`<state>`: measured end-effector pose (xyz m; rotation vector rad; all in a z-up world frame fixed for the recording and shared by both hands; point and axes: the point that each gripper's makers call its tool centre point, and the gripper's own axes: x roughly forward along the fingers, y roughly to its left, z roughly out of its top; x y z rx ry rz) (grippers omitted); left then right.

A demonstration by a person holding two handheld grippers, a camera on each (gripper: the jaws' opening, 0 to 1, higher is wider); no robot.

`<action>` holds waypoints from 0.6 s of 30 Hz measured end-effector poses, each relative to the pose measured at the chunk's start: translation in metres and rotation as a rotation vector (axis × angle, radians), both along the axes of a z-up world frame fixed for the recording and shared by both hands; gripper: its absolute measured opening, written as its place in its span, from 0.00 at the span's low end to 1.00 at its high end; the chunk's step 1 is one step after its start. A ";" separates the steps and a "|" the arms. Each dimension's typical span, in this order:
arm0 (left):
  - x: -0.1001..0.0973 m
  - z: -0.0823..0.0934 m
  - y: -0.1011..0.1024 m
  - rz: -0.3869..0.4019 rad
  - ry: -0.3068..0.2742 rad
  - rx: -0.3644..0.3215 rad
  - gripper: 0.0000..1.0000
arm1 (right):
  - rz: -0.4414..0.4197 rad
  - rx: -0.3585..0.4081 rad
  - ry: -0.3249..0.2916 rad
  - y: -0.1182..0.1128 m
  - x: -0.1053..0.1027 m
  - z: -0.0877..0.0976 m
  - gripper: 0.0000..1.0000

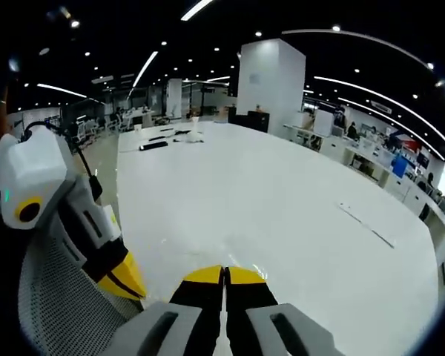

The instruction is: Open the resealable bag by pulling the two sides of the seal apart until the entire bag opening is separated and visibly accessible.

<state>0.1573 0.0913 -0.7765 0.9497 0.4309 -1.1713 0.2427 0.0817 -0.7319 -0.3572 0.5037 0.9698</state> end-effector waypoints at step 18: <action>0.064 0.037 -0.002 0.054 -0.121 -0.047 0.00 | -0.012 -0.001 -0.210 0.005 0.055 0.068 0.00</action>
